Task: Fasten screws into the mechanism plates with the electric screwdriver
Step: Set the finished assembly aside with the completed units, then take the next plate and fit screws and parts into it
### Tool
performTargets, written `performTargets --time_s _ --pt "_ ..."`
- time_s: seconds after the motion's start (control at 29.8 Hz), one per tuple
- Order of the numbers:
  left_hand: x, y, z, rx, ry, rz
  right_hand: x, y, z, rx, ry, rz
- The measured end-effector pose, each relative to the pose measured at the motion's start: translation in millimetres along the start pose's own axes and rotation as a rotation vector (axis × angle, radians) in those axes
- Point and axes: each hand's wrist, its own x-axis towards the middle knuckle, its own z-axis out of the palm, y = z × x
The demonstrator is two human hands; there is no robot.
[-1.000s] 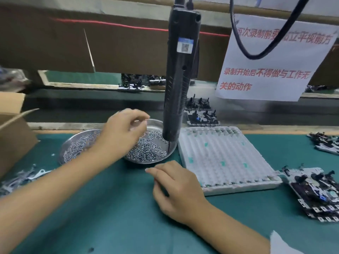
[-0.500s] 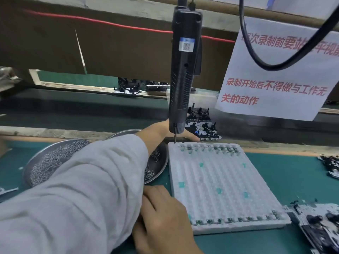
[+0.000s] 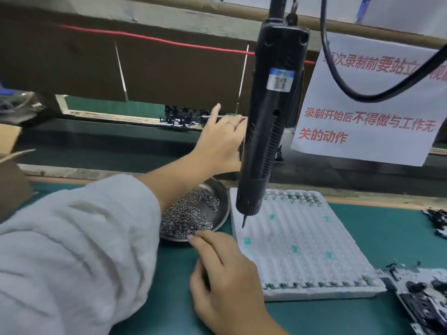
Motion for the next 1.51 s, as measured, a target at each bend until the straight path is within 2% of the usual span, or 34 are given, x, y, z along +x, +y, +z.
performTargets --time_s 0.07,0.27,0.4,0.5,0.6,0.67,0.74,0.81,0.87,0.97,1.07,1.14,1.24,1.51 --pt "-11.7 -14.6 -17.6 0.009 0.014 -0.095 -1.4 0.7 -0.9 -0.009 -0.030 0.027" --pt "-85.2 -48.0 -95.6 -0.068 0.151 -0.172 -1.2 -4.3 -6.1 0.055 -0.020 0.080" --pt "-146.6 -47.3 -136.6 -0.133 0.083 -0.201 -7.5 -10.3 -9.2 0.301 0.036 0.222" --pt "-193.0 -37.0 -152.2 -0.231 -0.056 -0.175 -9.3 -10.0 -12.4 0.419 0.109 0.296" --pt "-233.9 -21.6 -153.0 -0.436 -0.205 -0.218 -10.2 -8.1 -17.2 0.391 0.154 0.203" --pt "-254.8 -10.9 -146.6 -0.498 -0.316 -0.270 -12.2 -9.3 -20.4 0.384 0.092 0.108" --pt "-268.5 -4.9 -137.7 -0.471 -0.426 -0.300 -13.2 -12.7 -21.5 0.314 -0.055 -0.068" --pt "-273.9 -5.8 -130.3 -0.441 -0.476 -0.319 -13.1 -15.2 -20.7 0.193 -0.255 -0.282" --pt "-276.4 -11.4 -126.8 -0.463 -0.498 -0.346 -14.0 -16.9 -19.2 0.064 -0.413 -0.397" --pt "-283.0 -31.8 -127.2 -0.417 -0.378 -0.407 -16.7 -17.9 -17.9 -0.030 -0.523 -0.395" --pt "-291.8 -63.8 -124.2 -0.071 -0.163 -0.518 -14.2 -18.3 -17.2 -0.041 -0.553 -0.338" --pt "-296.9 -81.8 -122.1 0.071 -0.192 -0.680 -13.4 -18.2 -14.6 -0.038 -0.547 -0.296" --pt "-300.7 -89.2 -115.0 0.051 -0.294 -0.804 -16.0 -17.4 -11.1 -0.010 -0.534 -0.191" --pt "-298.7 -92.4 -116.9 -0.108 -0.160 -0.814 -15.6 -19.1 -11.2 0.069 -0.452 -0.188"
